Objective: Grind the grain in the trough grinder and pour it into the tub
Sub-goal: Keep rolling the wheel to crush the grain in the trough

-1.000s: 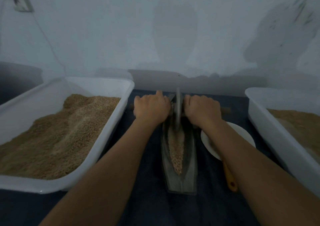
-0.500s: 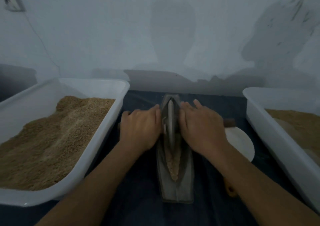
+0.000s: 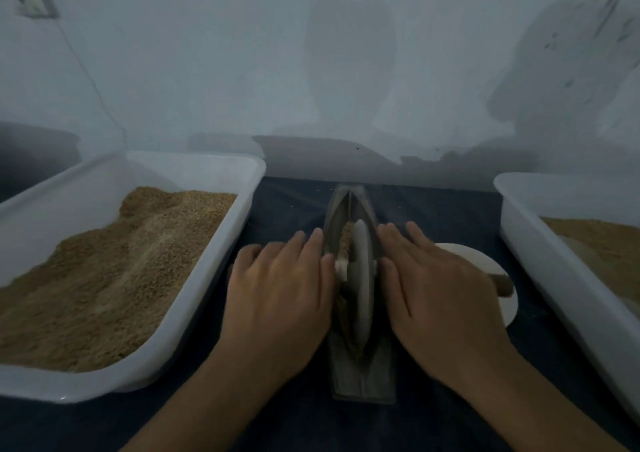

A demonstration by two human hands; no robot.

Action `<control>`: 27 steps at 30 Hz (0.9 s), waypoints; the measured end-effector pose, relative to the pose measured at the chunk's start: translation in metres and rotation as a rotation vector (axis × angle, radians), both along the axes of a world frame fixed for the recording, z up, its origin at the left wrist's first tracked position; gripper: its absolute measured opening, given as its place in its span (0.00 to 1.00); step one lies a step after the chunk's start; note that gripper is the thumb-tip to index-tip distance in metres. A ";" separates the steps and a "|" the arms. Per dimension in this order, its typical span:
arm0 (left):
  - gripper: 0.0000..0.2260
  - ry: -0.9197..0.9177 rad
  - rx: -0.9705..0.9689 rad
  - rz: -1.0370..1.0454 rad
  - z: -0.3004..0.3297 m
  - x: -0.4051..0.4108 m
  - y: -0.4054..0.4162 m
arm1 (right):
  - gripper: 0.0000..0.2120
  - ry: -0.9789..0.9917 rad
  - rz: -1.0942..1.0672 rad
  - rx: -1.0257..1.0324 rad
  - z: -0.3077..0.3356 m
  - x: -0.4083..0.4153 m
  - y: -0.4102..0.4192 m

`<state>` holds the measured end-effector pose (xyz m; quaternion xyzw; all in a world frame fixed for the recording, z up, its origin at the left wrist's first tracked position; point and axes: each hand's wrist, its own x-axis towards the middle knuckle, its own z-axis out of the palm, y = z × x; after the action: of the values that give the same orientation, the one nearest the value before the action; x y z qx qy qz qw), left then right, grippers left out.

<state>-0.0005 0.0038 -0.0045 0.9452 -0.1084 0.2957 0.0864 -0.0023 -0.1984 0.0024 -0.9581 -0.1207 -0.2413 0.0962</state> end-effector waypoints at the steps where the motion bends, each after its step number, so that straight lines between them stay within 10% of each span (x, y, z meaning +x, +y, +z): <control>1: 0.22 0.020 -0.019 0.005 0.002 0.002 -0.001 | 0.25 -0.014 0.008 0.005 -0.001 0.002 0.001; 11: 0.11 0.327 0.118 0.166 0.029 0.127 -0.027 | 0.28 0.341 -0.249 0.017 0.022 0.132 0.012; 21: 0.21 -0.010 -0.084 -0.091 -0.003 -0.004 0.008 | 0.23 -0.079 0.073 -0.018 0.001 -0.001 -0.005; 27: 0.23 0.223 -0.036 0.052 0.007 0.081 -0.010 | 0.27 0.060 -0.089 -0.038 0.016 0.085 0.014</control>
<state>0.0804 -0.0064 0.0026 0.9730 -0.0679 0.1926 0.1071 0.0829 -0.1847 0.0184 -0.9709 -0.0798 -0.2143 0.0706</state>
